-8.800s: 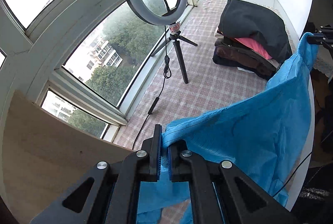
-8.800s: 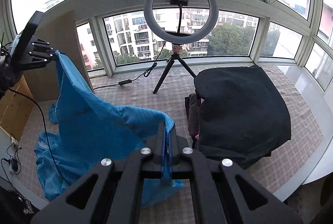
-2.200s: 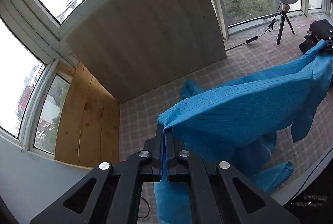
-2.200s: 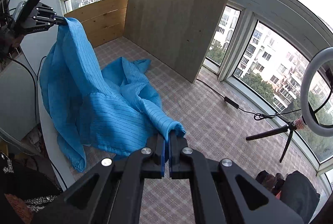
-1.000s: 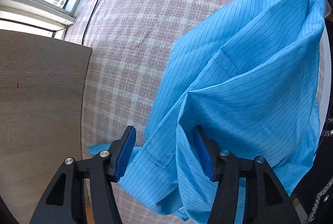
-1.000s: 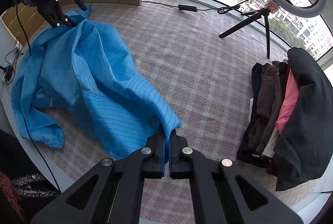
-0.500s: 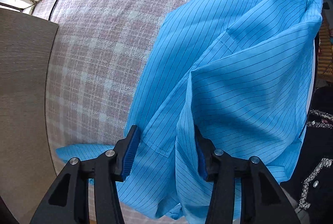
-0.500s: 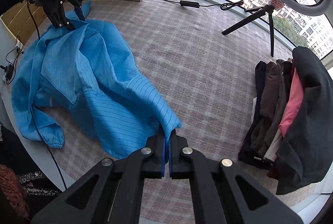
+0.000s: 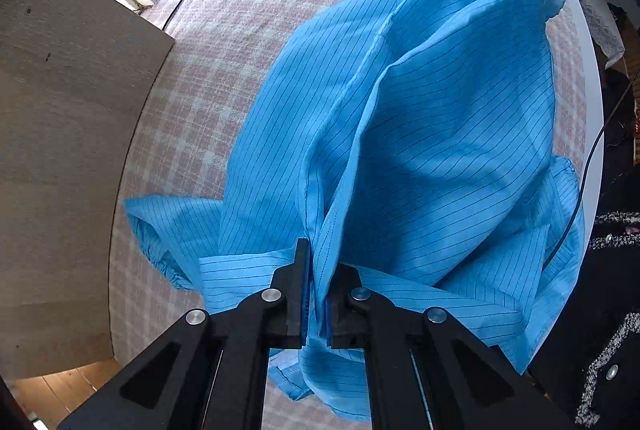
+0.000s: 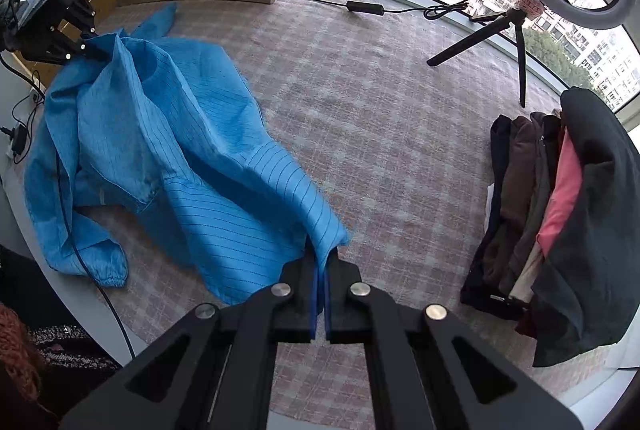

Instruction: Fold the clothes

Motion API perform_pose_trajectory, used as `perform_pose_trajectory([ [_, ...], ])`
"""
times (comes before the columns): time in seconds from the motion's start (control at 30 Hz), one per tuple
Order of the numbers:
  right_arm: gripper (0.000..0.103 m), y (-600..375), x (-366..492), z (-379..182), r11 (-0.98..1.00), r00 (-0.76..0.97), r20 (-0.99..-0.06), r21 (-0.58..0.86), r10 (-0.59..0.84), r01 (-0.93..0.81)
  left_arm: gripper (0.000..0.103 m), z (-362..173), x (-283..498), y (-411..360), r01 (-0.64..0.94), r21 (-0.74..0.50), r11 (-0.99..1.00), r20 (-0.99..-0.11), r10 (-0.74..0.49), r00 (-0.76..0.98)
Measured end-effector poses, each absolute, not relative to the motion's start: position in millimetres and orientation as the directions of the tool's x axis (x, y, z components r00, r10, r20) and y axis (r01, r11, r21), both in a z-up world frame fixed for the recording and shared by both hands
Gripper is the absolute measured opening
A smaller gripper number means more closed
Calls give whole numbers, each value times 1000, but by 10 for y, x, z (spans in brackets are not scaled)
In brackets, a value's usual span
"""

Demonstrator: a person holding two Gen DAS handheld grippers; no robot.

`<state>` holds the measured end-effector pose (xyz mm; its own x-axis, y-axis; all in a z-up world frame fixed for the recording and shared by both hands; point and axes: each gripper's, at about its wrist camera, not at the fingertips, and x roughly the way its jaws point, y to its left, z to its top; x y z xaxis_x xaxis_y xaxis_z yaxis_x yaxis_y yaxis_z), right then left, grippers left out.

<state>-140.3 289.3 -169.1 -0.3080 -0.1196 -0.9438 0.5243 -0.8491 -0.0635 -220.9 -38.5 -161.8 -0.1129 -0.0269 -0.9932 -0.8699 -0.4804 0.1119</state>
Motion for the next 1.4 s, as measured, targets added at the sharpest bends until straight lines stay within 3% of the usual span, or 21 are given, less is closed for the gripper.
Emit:
perform_pose_trajectory([
  [0.13,2,2893,-1391,-1781,-857,-302,-946,-59,-116,513,16,-1676,-2321,-302,-876,163,-454,-986,-43,-161],
  [0.2,2,2872,-1385,-1820,-855,-300,-948,-66,-107,514,36,-1727,-2431,-249,-875,192,-444,-981,-53,-188],
  [0.3,2,2852,-1352,-1839,-852,-295,-950,-69,-103,519,49,-1831,-2618,-195,-886,183,-427,-983,-56,-176],
  [0.5,2,2894,-1336,-1859,-862,-299,-947,-56,-114,504,62,-2161,-2890,-169,-910,102,-401,-992,-111,-62],
  [0.53,2,2902,-1345,-1859,-865,-304,-945,-54,-117,500,62,-2228,-2923,-176,-909,82,-409,-992,-122,-34],
  [0.57,2,2901,-1379,-1787,-868,-325,-937,-53,-127,494,50,-2268,-2931,-187,-901,69,-427,-992,-126,-16],
  [0.6,2,2900,-1412,-1714,-871,-346,-928,-53,-138,488,25,-2274,-2921,-198,-892,63,-449,-993,-122,-8],
  [0.67,2,2899,-1479,-1569,-878,-387,-908,-51,-157,476,8,-2257,-2875,-224,-874,62,-481,-994,-112,-8],
  [0.8,2,2896,-1613,-1279,-891,-468,-862,-46,-193,452,4,-1850,-2634,-359,-833,161,-529,-987,-93,-132],
  [0.93,2,2892,-1748,-984,-903,-546,-807,-38,-225,429,3,-1019,-2562,-641,-727,188,-661,-969,-1,-249],
  [1.07,2,2662,-1919,114,-888,-694,-653,-71,-303,455,2,44,-2446,-970,-591,281,-756,-890,25,-455],
  [1.27,2,2272,-1657,1847,-858,-839,-431,-230,-334,459,2,1632,-1986,-1468,-343,426,-837,-676,-42,-736],
  [1.4,2,2123,-1269,2454,-835,-869,-368,-315,-331,451,2,2083,-1418,-1556,-299,461,-835,-587,-35,-809],
])
